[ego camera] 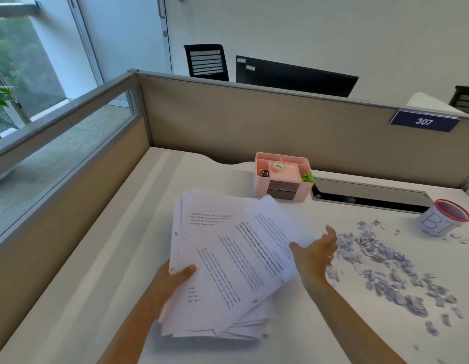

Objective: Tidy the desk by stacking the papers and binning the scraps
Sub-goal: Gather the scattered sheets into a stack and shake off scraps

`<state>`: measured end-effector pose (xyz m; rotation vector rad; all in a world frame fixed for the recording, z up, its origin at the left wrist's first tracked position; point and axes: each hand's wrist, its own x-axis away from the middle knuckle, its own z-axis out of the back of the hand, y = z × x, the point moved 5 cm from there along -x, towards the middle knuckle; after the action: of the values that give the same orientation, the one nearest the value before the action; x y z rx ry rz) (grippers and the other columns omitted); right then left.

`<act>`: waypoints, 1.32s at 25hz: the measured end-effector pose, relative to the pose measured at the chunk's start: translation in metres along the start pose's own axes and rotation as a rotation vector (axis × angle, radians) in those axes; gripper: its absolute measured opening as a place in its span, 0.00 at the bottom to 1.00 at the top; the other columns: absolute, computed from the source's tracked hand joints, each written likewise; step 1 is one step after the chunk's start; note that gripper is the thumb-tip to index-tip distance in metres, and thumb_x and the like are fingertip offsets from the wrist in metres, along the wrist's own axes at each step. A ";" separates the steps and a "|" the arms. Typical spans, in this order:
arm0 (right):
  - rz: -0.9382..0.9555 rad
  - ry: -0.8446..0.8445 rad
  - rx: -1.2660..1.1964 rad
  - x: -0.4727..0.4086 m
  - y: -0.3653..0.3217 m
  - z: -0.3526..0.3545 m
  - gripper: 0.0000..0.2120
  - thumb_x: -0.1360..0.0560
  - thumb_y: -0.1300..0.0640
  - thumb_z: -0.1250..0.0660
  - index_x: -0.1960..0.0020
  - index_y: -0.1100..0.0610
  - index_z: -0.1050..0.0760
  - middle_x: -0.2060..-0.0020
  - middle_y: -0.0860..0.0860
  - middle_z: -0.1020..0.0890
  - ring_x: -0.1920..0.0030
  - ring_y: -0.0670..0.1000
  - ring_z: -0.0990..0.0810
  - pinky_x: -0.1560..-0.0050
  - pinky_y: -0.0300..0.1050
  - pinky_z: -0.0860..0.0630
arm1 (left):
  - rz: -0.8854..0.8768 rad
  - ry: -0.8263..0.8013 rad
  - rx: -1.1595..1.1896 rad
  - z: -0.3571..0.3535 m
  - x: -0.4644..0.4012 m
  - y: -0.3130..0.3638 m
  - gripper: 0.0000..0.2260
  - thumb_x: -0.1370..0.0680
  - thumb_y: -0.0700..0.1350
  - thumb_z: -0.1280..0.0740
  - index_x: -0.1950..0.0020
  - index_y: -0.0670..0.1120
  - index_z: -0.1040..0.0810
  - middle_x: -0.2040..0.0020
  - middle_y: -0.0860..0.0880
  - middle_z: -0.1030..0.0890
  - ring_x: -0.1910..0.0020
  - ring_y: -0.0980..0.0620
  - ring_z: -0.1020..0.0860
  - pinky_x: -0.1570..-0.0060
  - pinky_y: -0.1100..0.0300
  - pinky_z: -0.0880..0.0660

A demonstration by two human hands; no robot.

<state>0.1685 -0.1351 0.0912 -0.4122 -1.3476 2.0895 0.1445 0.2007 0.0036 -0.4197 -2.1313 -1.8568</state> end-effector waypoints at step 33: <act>0.190 -0.454 0.446 -0.040 -0.064 -0.074 0.07 0.27 0.62 0.33 0.61 0.59 0.29 0.64 0.54 0.24 0.62 0.53 0.25 0.68 0.40 0.35 | 0.176 -0.026 -0.017 0.025 -0.028 -0.011 0.14 0.26 0.57 0.32 0.43 0.53 0.22 0.50 0.50 0.15 0.51 0.48 0.16 0.50 0.50 0.20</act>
<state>0.2611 -0.0892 0.1145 0.1390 -1.0486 2.6666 0.1647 0.2230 -0.0210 -0.6170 -2.0242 -1.7806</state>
